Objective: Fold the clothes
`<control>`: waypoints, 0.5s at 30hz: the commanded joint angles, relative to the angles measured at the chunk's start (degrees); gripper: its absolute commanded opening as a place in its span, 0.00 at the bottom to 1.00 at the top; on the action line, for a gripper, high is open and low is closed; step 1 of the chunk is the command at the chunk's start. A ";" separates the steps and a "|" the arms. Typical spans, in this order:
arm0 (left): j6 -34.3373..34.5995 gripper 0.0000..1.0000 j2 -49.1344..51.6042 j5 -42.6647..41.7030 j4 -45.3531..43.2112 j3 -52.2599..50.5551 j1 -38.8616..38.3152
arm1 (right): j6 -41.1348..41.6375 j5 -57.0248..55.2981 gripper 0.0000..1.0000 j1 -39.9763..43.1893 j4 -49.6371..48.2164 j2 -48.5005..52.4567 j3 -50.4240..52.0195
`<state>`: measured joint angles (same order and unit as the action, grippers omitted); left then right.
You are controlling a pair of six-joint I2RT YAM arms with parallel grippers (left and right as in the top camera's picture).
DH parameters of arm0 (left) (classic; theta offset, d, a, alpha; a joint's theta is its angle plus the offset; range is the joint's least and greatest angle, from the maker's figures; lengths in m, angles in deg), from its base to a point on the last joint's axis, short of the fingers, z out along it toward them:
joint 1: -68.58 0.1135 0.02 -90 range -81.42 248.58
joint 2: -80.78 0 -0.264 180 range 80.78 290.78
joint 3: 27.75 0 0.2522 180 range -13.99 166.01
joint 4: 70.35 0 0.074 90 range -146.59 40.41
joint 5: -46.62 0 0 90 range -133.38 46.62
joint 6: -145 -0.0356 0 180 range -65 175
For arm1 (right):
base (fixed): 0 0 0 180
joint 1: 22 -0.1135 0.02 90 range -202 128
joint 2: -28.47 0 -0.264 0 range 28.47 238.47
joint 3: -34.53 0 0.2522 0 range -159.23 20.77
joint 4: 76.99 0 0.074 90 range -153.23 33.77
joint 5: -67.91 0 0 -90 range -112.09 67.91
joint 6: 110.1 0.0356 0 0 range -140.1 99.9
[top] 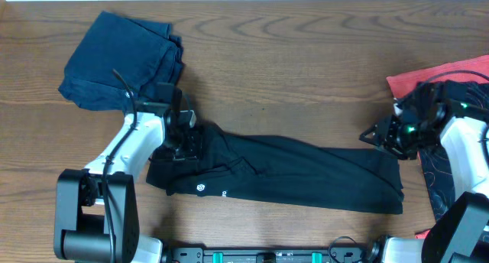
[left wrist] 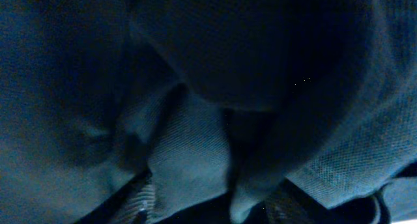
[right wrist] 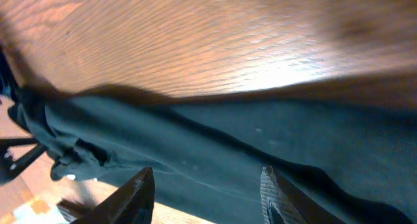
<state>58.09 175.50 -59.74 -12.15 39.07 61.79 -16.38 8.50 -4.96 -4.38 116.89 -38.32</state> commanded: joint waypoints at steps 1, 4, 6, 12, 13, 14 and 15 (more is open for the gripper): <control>0.20 0.44 -0.52 -4.52 -1.53 -1.92 0.22 | -1.68 2.21 0.50 -1.68 -0.13 -0.90 0.02; 0.17 0.20 -0.52 -4.63 -1.49 -1.99 0.24 | -1.68 2.16 0.51 -1.70 -0.15 -0.90 0.02; -0.42 0.06 -0.55 -4.61 -1.25 -1.90 0.35 | -0.83 0.63 0.50 -1.68 -0.11 -0.90 0.02; -0.68 0.06 -0.63 -0.28 3.72 0.92 1.92 | 7.89 -11.37 0.51 -1.68 0.79 -0.90 0.02; -0.68 0.06 -0.83 0.63 5.14 1.88 2.51 | 9.73 -13.62 0.52 -1.68 0.98 -0.90 0.02; -0.92 0.06 -1.07 0.76 6.01 2.54 2.99 | 10.73 -14.88 0.53 -1.68 1.11 -0.90 0.02; -1.11 0.06 -1.38 0.76 6.78 3.17 3.45 | 11.80 -16.15 0.53 -1.68 1.18 -0.90 0.02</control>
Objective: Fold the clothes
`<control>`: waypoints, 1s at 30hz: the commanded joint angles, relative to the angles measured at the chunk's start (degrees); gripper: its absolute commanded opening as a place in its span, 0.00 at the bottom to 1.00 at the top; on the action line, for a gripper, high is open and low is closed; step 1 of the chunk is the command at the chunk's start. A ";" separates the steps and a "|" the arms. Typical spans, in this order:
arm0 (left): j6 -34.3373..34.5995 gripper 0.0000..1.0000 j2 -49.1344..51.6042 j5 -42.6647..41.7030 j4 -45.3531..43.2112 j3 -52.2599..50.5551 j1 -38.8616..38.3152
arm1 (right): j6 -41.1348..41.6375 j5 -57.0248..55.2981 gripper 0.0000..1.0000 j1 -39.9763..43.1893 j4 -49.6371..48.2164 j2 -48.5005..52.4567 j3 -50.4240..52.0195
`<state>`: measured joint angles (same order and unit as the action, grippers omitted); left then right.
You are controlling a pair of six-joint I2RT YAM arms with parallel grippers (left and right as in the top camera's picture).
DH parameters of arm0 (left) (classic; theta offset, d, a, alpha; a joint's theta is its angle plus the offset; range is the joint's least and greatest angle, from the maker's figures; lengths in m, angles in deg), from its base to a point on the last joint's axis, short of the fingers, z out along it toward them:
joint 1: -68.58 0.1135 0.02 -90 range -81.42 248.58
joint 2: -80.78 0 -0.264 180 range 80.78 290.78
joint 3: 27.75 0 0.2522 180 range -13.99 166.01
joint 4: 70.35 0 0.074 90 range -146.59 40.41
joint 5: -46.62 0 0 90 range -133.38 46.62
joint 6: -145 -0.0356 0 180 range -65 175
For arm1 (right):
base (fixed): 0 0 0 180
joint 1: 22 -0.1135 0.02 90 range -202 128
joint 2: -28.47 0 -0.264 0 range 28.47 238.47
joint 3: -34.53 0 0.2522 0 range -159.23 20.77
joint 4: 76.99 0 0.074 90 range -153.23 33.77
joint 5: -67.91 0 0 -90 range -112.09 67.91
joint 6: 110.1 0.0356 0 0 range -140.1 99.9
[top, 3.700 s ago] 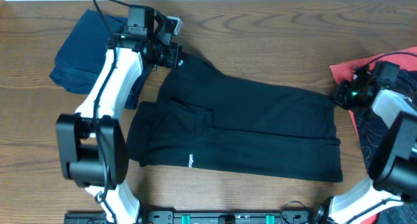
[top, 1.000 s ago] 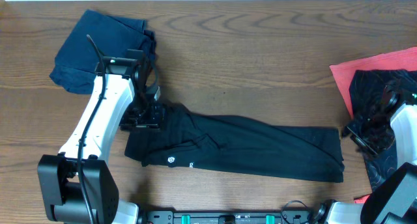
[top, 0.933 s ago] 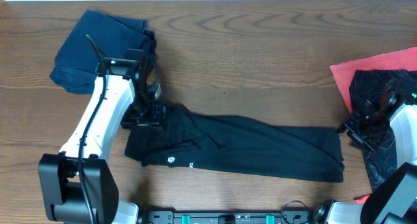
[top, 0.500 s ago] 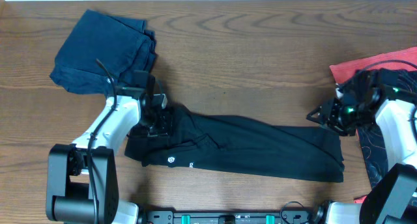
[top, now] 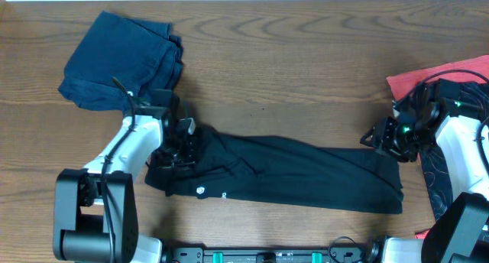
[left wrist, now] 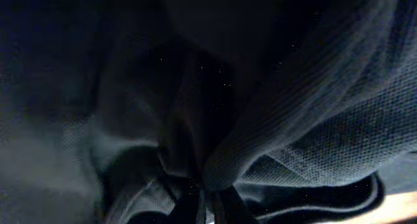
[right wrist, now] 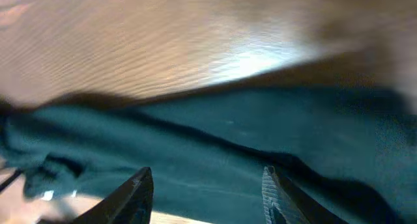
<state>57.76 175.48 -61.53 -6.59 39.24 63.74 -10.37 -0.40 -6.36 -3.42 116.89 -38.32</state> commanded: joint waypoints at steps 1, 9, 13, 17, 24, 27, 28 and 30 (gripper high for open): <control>-1.03 0.06 -1.79 2.56 1.90 3.56 2.01 | 6.64 -8.11 0.54 -0.28 0.35 -0.90 0.02; -1.66 0.06 -3.93 2.58 2.03 4.17 4.96 | 13.46 -16.13 0.59 -0.28 1.22 -0.90 0.31; -1.62 0.41 -3.93 2.29 2.12 4.17 4.98 | 15.30 -19.12 0.61 -0.26 0.26 -0.90 2.84; -1.60 0.61 -3.93 -0.68 4.92 4.17 4.98 | 14.91 -15.32 0.60 -0.28 -3.45 -0.90 7.72; -1.62 0.61 -3.93 0.59 8.92 2.64 4.98 | 10.08 -10.62 0.58 0.55 -5.01 -0.90 10.10; -1.55 0.55 -3.91 0.81 6.29 0.42 4.98 | 9.38 -8.94 0.58 1.20 -5.05 -0.92 10.10; -1.42 0.54 -3.91 -0.11 5.66 -0.37 4.98 | 9.35 -8.96 0.58 1.36 -5.11 -0.92 10.10; -1.42 0.53 -3.89 -3.28 5.14 -1.90 4.98 | 9.25 -8.94 0.59 1.77 -5.16 -0.92 10.10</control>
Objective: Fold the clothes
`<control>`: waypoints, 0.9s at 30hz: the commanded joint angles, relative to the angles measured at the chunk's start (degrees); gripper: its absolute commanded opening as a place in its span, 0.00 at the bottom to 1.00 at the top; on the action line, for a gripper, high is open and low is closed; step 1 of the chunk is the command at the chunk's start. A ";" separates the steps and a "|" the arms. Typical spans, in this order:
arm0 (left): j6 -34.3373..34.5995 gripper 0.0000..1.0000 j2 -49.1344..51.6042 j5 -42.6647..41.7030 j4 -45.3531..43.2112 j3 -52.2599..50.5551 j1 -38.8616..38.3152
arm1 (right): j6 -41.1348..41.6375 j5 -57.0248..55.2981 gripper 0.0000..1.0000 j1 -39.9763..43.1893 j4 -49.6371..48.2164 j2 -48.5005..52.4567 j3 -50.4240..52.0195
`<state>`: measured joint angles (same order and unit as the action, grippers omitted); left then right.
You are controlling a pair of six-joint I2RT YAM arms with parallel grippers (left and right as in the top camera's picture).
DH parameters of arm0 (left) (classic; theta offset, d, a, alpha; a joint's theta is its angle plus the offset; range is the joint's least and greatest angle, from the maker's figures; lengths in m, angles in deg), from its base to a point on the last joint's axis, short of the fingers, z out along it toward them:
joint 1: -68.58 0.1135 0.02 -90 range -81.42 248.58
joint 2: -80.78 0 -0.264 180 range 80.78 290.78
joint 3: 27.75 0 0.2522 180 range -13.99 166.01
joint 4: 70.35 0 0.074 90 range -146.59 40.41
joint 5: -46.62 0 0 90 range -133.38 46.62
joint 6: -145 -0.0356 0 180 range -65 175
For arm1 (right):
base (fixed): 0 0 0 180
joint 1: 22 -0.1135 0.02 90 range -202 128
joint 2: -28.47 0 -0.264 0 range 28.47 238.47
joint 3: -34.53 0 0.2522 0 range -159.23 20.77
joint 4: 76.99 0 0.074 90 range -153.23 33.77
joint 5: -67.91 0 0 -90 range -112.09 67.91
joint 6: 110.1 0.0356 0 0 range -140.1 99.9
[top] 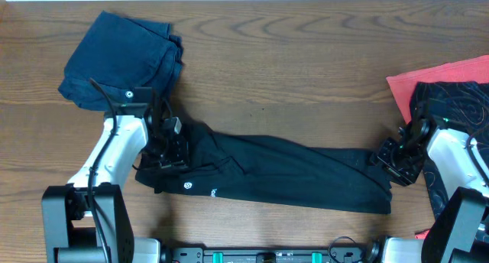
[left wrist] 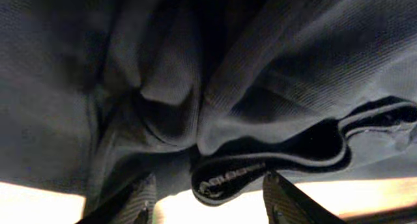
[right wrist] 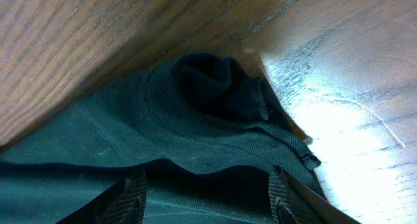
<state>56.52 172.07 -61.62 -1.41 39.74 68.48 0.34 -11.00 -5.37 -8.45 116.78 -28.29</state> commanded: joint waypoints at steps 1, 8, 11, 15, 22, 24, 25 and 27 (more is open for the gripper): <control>-0.17 0.50 -0.48 -3.43 -0.02 -2.75 0.24 | -1.46 1.70 0.59 0.92 -0.11 -0.81 0.07; -0.33 0.25 -0.46 -2.23 -1.57 -3.06 0.24 | -1.44 2.05 0.59 1.01 -0.20 -0.79 0.07; -0.37 0.06 -0.46 -4.83 -0.50 -2.89 0.26 | -1.44 2.03 0.59 1.01 -0.22 -0.81 0.07; -0.46 0.06 -0.48 -4.63 5.09 0.85 0.70 | -1.42 2.01 0.59 1.05 -0.17 -0.81 0.07; -0.59 0.06 -1.55 4.07 15.12 8.76 2.03 | -1.42 1.79 0.59 1.64 -0.13 -0.79 0.09; -0.55 0.06 -1.92 7.04 15.41 8.85 2.03 | -1.42 1.79 0.59 1.97 0.13 -0.79 0.09; -0.17 0.06 -1.92 8.61 15.80 8.85 2.03 | -1.42 1.77 0.59 2.23 0.37 -0.81 0.09; 0.76 0.06 -1.90 9.31 16.00 8.74 2.03 | -1.38 0.72 0.59 2.95 0.90 -0.79 0.07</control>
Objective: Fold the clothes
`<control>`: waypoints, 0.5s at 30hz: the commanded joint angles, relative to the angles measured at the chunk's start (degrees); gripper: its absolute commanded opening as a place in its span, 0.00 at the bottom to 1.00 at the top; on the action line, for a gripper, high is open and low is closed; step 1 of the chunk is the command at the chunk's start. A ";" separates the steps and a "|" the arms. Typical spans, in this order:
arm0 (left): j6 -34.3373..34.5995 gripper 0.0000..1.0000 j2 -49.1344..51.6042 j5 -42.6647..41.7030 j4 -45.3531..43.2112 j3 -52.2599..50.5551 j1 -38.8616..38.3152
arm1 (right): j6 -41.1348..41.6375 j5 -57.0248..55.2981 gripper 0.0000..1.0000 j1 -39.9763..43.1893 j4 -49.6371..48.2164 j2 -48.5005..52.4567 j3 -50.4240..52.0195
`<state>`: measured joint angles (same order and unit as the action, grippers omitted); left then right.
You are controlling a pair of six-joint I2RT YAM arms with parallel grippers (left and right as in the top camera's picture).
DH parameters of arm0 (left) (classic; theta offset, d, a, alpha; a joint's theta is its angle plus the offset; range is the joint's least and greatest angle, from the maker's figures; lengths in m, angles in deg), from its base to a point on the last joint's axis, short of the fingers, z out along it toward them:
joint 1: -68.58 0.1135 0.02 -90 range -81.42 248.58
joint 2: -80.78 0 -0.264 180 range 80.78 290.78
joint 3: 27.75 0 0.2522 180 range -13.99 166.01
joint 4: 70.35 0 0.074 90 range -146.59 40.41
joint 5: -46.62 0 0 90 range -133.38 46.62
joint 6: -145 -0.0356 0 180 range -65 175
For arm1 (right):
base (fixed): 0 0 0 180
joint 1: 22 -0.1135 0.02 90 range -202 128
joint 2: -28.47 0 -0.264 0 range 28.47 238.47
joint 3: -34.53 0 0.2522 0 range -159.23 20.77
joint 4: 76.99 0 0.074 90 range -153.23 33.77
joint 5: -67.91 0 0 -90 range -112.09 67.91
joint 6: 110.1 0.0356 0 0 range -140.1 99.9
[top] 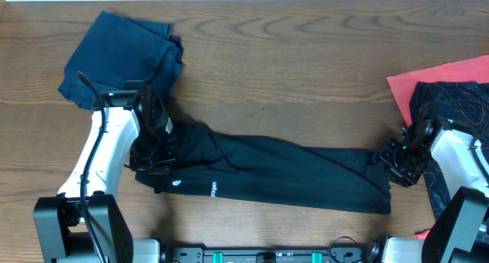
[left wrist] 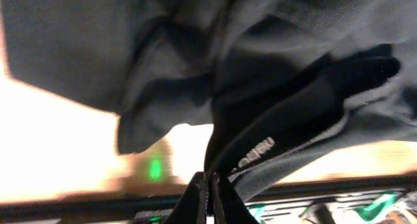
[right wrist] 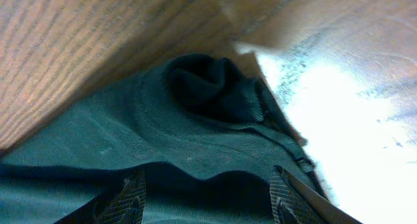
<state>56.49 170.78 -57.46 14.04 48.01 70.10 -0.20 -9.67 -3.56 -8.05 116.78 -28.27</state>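
Long black pants (top: 290,179) lie stretched across the front of the table, waistband at the left and leg ends at the right. My left gripper (top: 155,150) is at the waistband end; in the left wrist view it (left wrist: 210,185) is shut on a fold of the lettered waistband (left wrist: 260,149), raised off the wood. My right gripper (top: 391,165) sits at the leg ends. In its own view the right gripper (right wrist: 207,195) is wide open with the bunched hem (right wrist: 208,87) ahead of its fingers (right wrist: 127,198).
A folded navy garment (top: 122,53) lies at the back left, just behind my left arm. A red cloth (top: 428,79) with a black patterned garment (top: 458,102) on it sits at the right edge. The wooden table (top: 290,72) shows behind the pants.
My left gripper was open over the waistband and is now shut on it, a little further left, with the fabric raised. My right gripper stays open at the hem.
At first my left gripper was buried in the waistband fabric and my right hung open above the leg ends. Then the left was shut in the fabric. Later the pants lay further left, both grippers open, the right down at the hem. Now the left grips the waistband.
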 commanded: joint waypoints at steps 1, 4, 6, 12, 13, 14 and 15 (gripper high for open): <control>0.79 0.06 -0.61 5.18 0.79 0.48 0.42 | -0.83 -0.98 0.60 1.51 0.57 -0.79 0.07; 0.79 0.06 -0.61 5.20 0.87 0.37 0.42 | -0.15 -1.81 0.61 3.67 1.09 -0.81 0.07; 0.79 0.06 -0.57 5.18 0.13 0.37 0.42 | -0.17 -1.51 0.61 5.31 0.96 -0.79 0.07; 0.79 0.07 -0.55 5.14 -0.85 0.07 0.39 | -0.46 1.60 0.62 9.05 0.26 -0.79 0.07; 0.79 0.08 -0.55 5.11 -0.87 0.07 0.39 | -0.46 1.60 0.63 8.98 0.26 -0.79 0.07; 0.79 0.15 -0.52 4.87 -0.85 0.07 0.39 | -0.48 1.60 0.63 8.74 0.26 -0.79 0.11; 0.79 0.28 -0.52 4.42 -0.87 0.07 0.39 | -0.48 1.57 0.63 8.44 0.26 -0.79 0.13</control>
<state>56.78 170.78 -53.49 13.19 47.98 70.10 -0.18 -9.21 5.09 -7.66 116.78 -28.27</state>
